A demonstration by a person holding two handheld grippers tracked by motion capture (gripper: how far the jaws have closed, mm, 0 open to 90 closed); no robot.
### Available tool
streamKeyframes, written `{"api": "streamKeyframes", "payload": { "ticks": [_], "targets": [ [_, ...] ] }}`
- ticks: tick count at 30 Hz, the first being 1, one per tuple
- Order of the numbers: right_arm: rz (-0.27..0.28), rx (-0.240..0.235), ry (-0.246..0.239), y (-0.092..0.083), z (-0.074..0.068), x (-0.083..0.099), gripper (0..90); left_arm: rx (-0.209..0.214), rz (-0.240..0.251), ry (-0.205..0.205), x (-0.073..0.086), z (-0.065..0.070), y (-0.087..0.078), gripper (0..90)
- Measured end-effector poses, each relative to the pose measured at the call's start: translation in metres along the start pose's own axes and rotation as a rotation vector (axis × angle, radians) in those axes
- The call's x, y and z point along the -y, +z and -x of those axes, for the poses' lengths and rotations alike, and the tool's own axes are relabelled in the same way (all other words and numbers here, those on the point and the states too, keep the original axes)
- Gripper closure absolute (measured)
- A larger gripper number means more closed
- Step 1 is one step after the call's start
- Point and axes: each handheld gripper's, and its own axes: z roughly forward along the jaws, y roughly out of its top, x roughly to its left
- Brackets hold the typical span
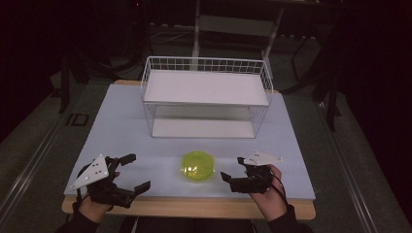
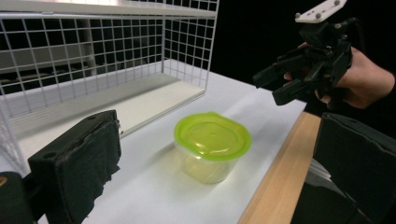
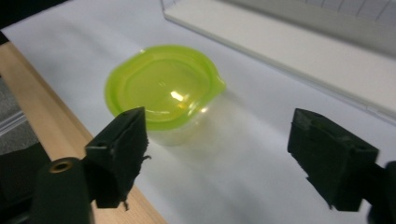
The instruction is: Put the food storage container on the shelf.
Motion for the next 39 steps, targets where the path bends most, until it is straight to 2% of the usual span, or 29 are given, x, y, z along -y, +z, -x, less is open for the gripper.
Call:
{"api": "streamKeyframes", "payload": {
  "ticks": [2,4,5,7,8,9,12,15,16,18,21,22,23,24,25,26,27,28,29,30,31,32,34,35,36,38,39],
  "targets": [
    [0.016,-0.022,-0.005,-0.005,-0.002,-0.002,13.6,0.021,-0.028,-0.026,-0.009,0.003,0.001,1.8],
    [0.032,-0.022,-0.001,-0.008,-0.004,-0.005,13.7,0.007,-0.033,-0.026,-0.011,0.004,0.002,1.8],
    [0.045,-0.029,0.001,-0.010,-0.005,-0.007,13.9,0.018,-0.051,-0.028,-0.017,0.006,0.003,1.8],
    [0.046,-0.030,-0.007,-0.012,-0.006,-0.009,14.0,0.024,-0.055,-0.024,-0.021,0.007,0.004,1.8],
    [0.054,-0.024,-0.024,-0.015,-0.008,-0.014,14.3,0.034,-0.081,-0.017,-0.028,0.008,0.006,1.8],
    [0.059,-0.026,-0.023,-0.015,-0.008,-0.016,14.3,0.026,-0.083,-0.011,-0.032,0.009,0.007,1.8],
    [0.073,-0.004,-0.046,-0.015,-0.008,-0.025,14.7,0.052,-0.083,-0.028,-0.043,0.009,0.010,1.8],
    [0.082,0.006,-0.060,-0.014,-0.005,-0.032,15.4,0.084,-0.124,-0.048,-0.051,0.006,0.017,1.8],
    [0.076,-0.005,-0.044,-0.013,-0.004,-0.035,16.7,0.077,-0.143,-0.043,-0.053,0.006,0.020,1.8],
    [0.083,-0.005,-0.052,-0.012,-0.004,-0.039,16.4,0.078,-0.152,-0.037,-0.055,0.007,0.023,1.9],
    [0.096,0.010,-0.069,-0.010,-0.003,-0.041,14.2,0.077,-0.173,-0.056,-0.057,0.006,0.033,1.9],
    [0.075,0.022,-0.052,-0.007,-0.002,-0.043,14.0,0.045,-0.200,-0.078,-0.056,0.005,0.041,3.8],
    [0.075,0.022,-0.052,-0.007,-0.002,-0.043,14.0,0.045,-0.200,-0.078,-0.056,0.005,0.041,4.6],
    [0.051,0.022,-0.012,-0.003,0.000,-0.044,14.4,0.009,-0.235,-0.095,-0.053,0.004,0.049,4.7],
    [0.051,0.022,-0.012,-0.003,0.000,-0.044,14.4,0.009,-0.235,-0.095,-0.053,0.004,0.049,4.7],
    [0.028,0.006,0.018,0.001,0.002,-0.043,14.4,-0.030,-0.282,-0.107,-0.048,0.004,0.059,4.7],
    [0.017,-0.003,0.028,0.003,0.003,-0.043,14.4,-0.057,-0.305,-0.121,-0.046,0.003,0.063,4.7],
    [-0.004,-0.027,0.046,0.007,0.004,-0.042,14.3,-0.057,-0.305,-0.121,-0.046,0.003,0.063,4.7],
    [-0.020,-0.041,0.063,0.010,0.004,-0.041,13.9,-0.076,-0.322,-0.141,-0.044,0.002,0.067,4.7],
    [-0.025,-0.054,0.073,0.013,0.005,-0.040,12.9,-0.087,-0.341,-0.181,-0.039,0.000,0.075,5.0],
    [-0.016,-0.068,0.082,0.016,0.005,-0.039,11.9,-0.087,-0.341,-0.181,-0.039,0.000,0.075,6.8],
    [-0.017,-0.071,0.090,0.020,0.005,-0.038,11.6,-0.104,-0.343,-0.216,-0.034,-0.002,0.081,6.9],
    [-0.026,-0.076,0.126,0.026,0.006,-0.036,11.7,-0.111,-0.335,-0.258,-0.030,-0.004,0.087,12.0],
    [-0.036,-0.082,0.134,0.029,0.006,-0.035,12.2,-0.111,-0.335,-0.258,-0.030,-0.004,0.087,12.9],
    [-0.047,-0.082,0.140,0.033,0.006,-0.034,13.6,-0.095,-0.333,-0.286,-0.026,-0.006,0.092,15.4],
    [-0.065,-0.088,0.164,0.038,0.007,-0.031,15.1,-0.089,-0.337,-0.290,-0.024,-0.007,0.095,15.5],
    [-0.076,-0.087,0.186,0.042,0.008,-0.029,17.7,-0.072,-0.345,-0.320,-0.021,-0.008,0.102,17.5]
  ]
}}
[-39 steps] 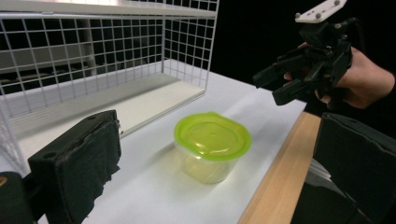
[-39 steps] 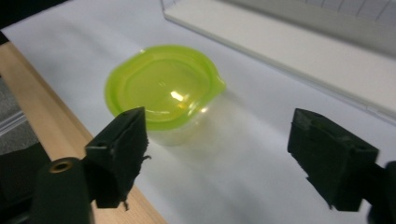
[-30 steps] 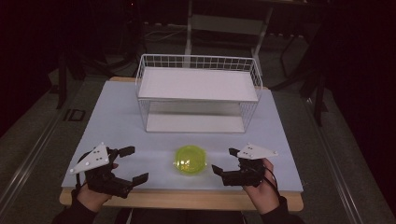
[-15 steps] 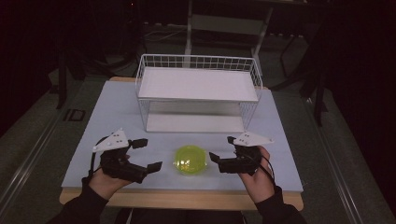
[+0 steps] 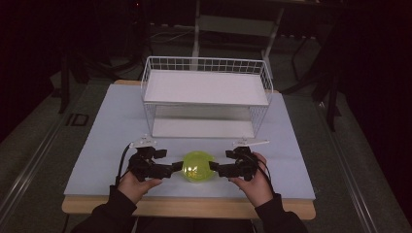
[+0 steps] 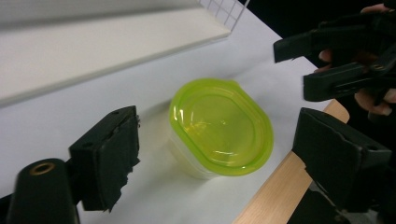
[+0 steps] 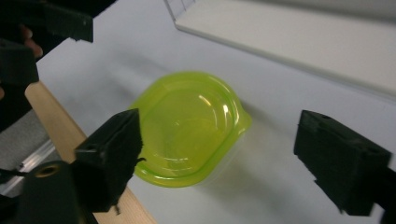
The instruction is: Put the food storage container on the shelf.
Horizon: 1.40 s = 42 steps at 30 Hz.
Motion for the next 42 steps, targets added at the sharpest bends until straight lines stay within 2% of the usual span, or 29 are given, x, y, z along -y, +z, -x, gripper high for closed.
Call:
{"api": "streamKeyframes", "payload": {
  "ticks": [2,3,4,5,6,7,11,13,15,16,17,20,22,24,26,28,30,32,35,41,42],
  "targets": [
    [-0.022,-0.002,0.027,0.004,0.003,0.001,25.1,-0.006,-0.007,-0.023,0.001,-0.001,0.007,20.7],
    [-0.033,0.004,0.040,0.007,0.004,0.002,26.9,-0.006,-0.007,-0.023,0.001,-0.001,0.007,24.0],
    [-0.033,0.004,0.040,0.007,0.004,0.002,26.9,0.004,-0.017,-0.040,0.002,-0.003,0.011,24.0],
    [-0.033,0.004,0.040,0.007,0.004,0.002,26.9,0.004,-0.017,-0.040,0.002,-0.003,0.011,24.4],
    [-0.061,0.011,0.086,0.013,0.007,0.004,36.7,0.000,-0.043,-0.093,0.004,-0.008,0.021,24.9],
    [-0.069,0.017,0.098,0.014,0.008,0.004,41.3,0.005,-0.049,-0.116,0.005,-0.010,0.024,26.3],
    [-0.103,0.008,0.200,0.019,0.013,0.004,50.6,-0.012,-0.081,-0.142,0.007,-0.014,0.031,33.2],
    [-0.121,0.004,0.225,0.021,0.014,0.006,53.9,-0.016,-0.115,-0.165,0.009,-0.016,0.036,36.7],
    [-0.148,0.005,0.233,0.026,0.014,0.008,56.3,-0.011,-0.142,-0.178,0.011,-0.016,0.040,40.8],
    [-0.148,0.005,0.233,0.026,0.014,0.008,56.3,-0.011,-0.142,-0.178,0.011,-0.016,0.040,43.8],
    [-0.154,0.003,0.239,0.027,0.014,0.009,58.1,-0.010,-0.166,-0.178,0.012,-0.016,0.044,43.8],
    [-0.163,0.003,0.253,0.030,0.014,0.011,63.8,-0.002,-0.196,-0.181,0.014,-0.017,0.048,51.1],
    [-0.166,-0.001,0.256,0.030,0.013,0.011,66.2,0.023,-0.203,-0.189,0.014,-0.019,0.049,59.2],
    [-0.172,-0.019,0.268,0.031,0.011,0.011,69.3,0.022,-0.214,-0.177,0.015,-0.017,0.050,64.6],
    [-0.174,-0.018,0.271,0.031,0.008,0.011,70.8,0.033,-0.222,-0.197,0.016,-0.016,0.050,67.7],
    [-0.170,-0.017,0.278,0.032,0.005,0.013,72.7,0.026,-0.240,-0.214,0.016,-0.015,0.049,69.6],
    [-0.158,-0.027,0.295,0.030,0.003,0.013,77.2,0.027,-0.239,-0.228,0.016,-0.014,0.047,74.1],
    [-0.145,-0.020,0.297,0.027,0.001,0.011,80.0,0.000,-0.228,-0.221,0.017,-0.011,0.045,79.4],
    [-0.159,-0.002,0.279,0.026,-0.003,0.010,80.2,0.004,-0.225,-0.260,0.017,-0.010,0.043,80.4],
    [-0.117,0.008,0.231,0.017,-0.011,0.002,80.4,-0.011,-0.188,-0.225,0.005,-0.004,0.032,80.8],
    [-0.109,0.004,0.226,0.015,-0.012,0.000,80.4,-0.025,-0.181,-0.205,0.001,-0.002,0.029,80.8]
  ]
}}
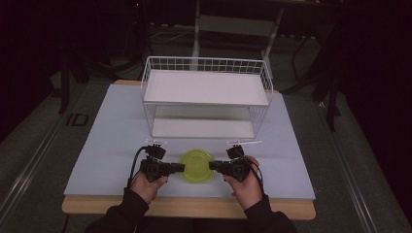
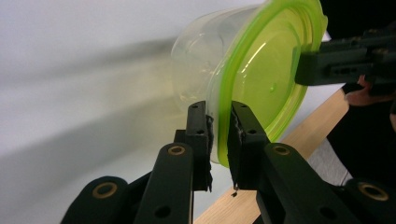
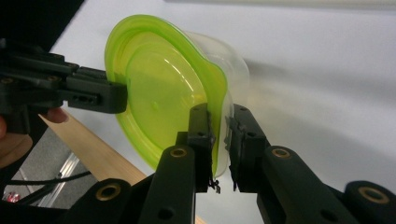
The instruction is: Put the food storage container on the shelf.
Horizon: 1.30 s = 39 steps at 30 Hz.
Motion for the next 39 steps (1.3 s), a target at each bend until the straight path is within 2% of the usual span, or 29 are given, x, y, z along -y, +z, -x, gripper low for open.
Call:
{"api": "streamKeyframes", "payload": {
  "ticks": [8,13,16,17,21,29,30,35,39],
  "targets": [
    [0.071,0.008,-0.046,-0.023,-0.015,-0.018,80.5,-0.006,0.051,0.034,-0.021,0.014,-0.021,81.0],
    [0.097,0.010,-0.062,-0.035,-0.022,-0.031,80.5,-0.020,0.070,0.056,-0.035,0.023,-0.032,80.9],
    [0.106,0.018,-0.074,-0.041,-0.025,-0.036,80.5,-0.012,0.074,0.061,-0.042,0.026,-0.037,80.9],
    [0.127,0.015,-0.082,-0.049,-0.028,-0.044,80.6,-0.013,0.082,0.070,-0.048,0.029,-0.042,80.9],
    [0.157,0.017,-0.086,-0.057,-0.033,-0.053,80.6,-0.027,0.118,0.091,-0.061,0.036,-0.052,80.8],
    [0.205,0.021,-0.106,-0.076,-0.045,-0.084,80.8,-0.001,0.160,0.071,-0.090,0.040,-0.070,80.8],
    [0.224,0.022,-0.110,-0.080,-0.047,-0.092,80.9,-0.005,0.172,0.075,-0.094,0.041,-0.073,80.8],
    [0.249,0.051,-0.128,-0.087,-0.052,-0.109,80.8,-0.047,0.213,0.089,-0.115,0.050,-0.082,80.7],
    [0.265,0.050,-0.112,-0.091,-0.051,-0.126,80.8,-0.064,0.220,0.081,-0.132,0.052,-0.084,80.6]
  ]
}}
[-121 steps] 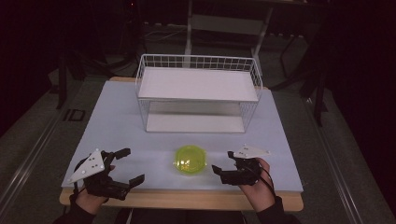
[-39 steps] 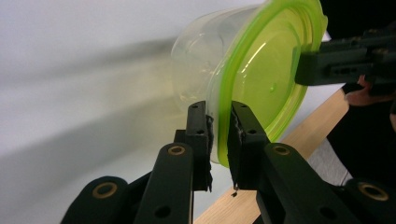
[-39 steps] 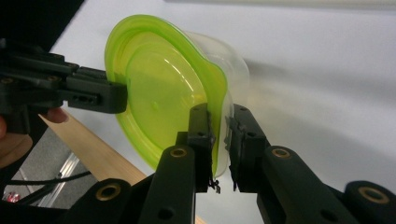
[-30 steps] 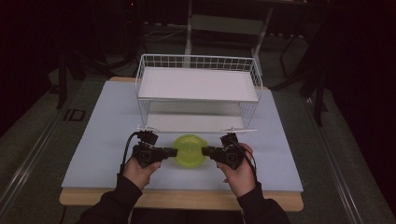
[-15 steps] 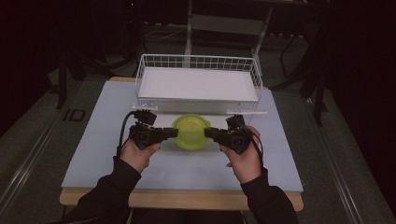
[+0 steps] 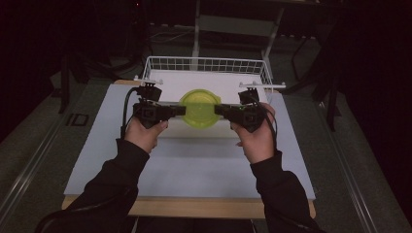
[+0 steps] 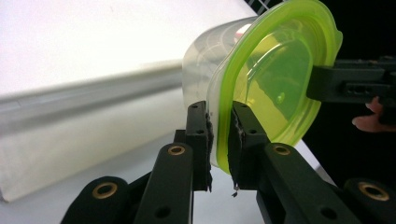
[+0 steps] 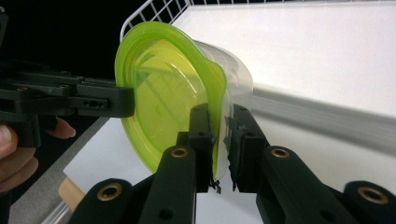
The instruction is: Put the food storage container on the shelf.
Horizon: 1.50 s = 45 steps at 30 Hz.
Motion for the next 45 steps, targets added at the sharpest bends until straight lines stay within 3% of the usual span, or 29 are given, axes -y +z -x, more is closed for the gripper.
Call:
{"api": "streamKeyframes", "payload": {
  "ticks": [11,18,27,31,33,34,36,41,42,45],
  "targets": [
    [-0.011,0.018,0.070,0.017,0.018,-0.034,80.7,-0.047,-0.033,-0.037,-0.040,-0.008,0.017,80.4],
    [-0.045,0.036,0.107,0.035,0.032,-0.045,80.6,-0.062,-0.067,-0.076,-0.051,-0.021,0.034,80.4],
    [-0.093,0.044,0.126,0.047,0.037,-0.060,80.4,-0.057,-0.089,-0.105,-0.062,-0.030,0.040,80.3],
    [-0.109,0.034,0.159,0.052,0.042,-0.065,80.0,-0.054,-0.069,-0.109,-0.065,-0.033,0.040,79.4],
    [-0.116,0.005,0.203,0.055,0.049,-0.066,80.0,-0.028,-0.046,-0.114,-0.064,-0.036,0.039,79.4],
    [-0.115,0.007,0.200,0.056,0.050,-0.067,79.9,-0.014,-0.044,-0.121,-0.063,-0.037,0.040,79.4],
    [-0.115,0.003,0.219,0.057,0.052,-0.068,79.8,-0.023,-0.031,-0.119,-0.063,-0.037,0.040,79.4],
    [-0.119,0.016,0.225,0.060,0.054,-0.070,74.8,-0.032,-0.028,-0.130,-0.067,-0.038,0.045,75.7],
    [-0.119,0.027,0.203,0.061,0.054,-0.071,70.7,-0.045,-0.035,-0.116,-0.068,-0.038,0.048,70.6],
    [-0.114,0.030,0.204,0.062,0.055,-0.071,66.5,-0.062,-0.015,-0.127,-0.068,-0.039,0.050,63.0]
  ]
}}
